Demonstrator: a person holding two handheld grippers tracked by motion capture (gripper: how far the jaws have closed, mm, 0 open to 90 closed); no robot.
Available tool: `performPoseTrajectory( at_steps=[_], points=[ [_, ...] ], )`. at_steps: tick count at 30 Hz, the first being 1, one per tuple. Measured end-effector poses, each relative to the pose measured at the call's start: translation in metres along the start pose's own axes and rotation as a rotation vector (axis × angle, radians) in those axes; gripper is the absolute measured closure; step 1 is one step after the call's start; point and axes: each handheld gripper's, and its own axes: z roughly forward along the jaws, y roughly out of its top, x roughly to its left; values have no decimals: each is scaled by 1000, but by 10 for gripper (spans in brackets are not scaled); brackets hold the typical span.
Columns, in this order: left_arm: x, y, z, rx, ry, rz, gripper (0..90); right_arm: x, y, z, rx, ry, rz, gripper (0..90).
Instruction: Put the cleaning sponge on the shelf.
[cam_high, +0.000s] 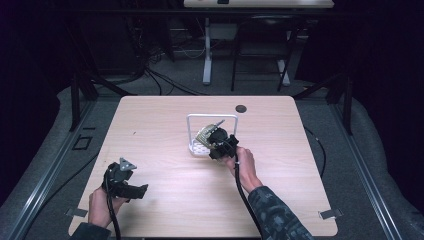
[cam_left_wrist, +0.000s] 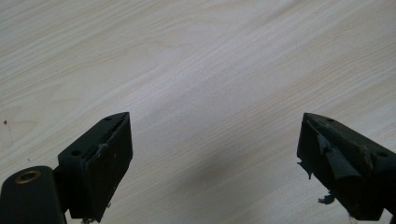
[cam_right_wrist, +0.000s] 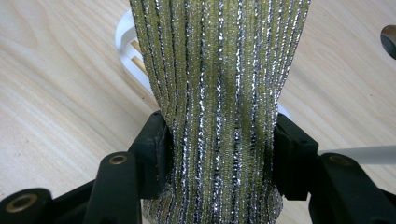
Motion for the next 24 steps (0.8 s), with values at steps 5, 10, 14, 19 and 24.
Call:
performPoseTrajectory(
  at_steps=[5,10,14,19,24],
  points=[
    [0,0,0,4,-1,-1,105,1,1,7,-2,-10,1,453],
    [0,0,0,4,-2,1,105,0,2,14,8,-30,6,450],
    [-1,0,1,5,-4,-2,105,1,3,18,8,-35,10,447],
    [-1,0,0,2,-1,2,106,4,6,27,24,-55,-13,439],
    [-1,-1,1,3,-3,0,106,7,8,35,33,-70,-12,422]
  ],
)
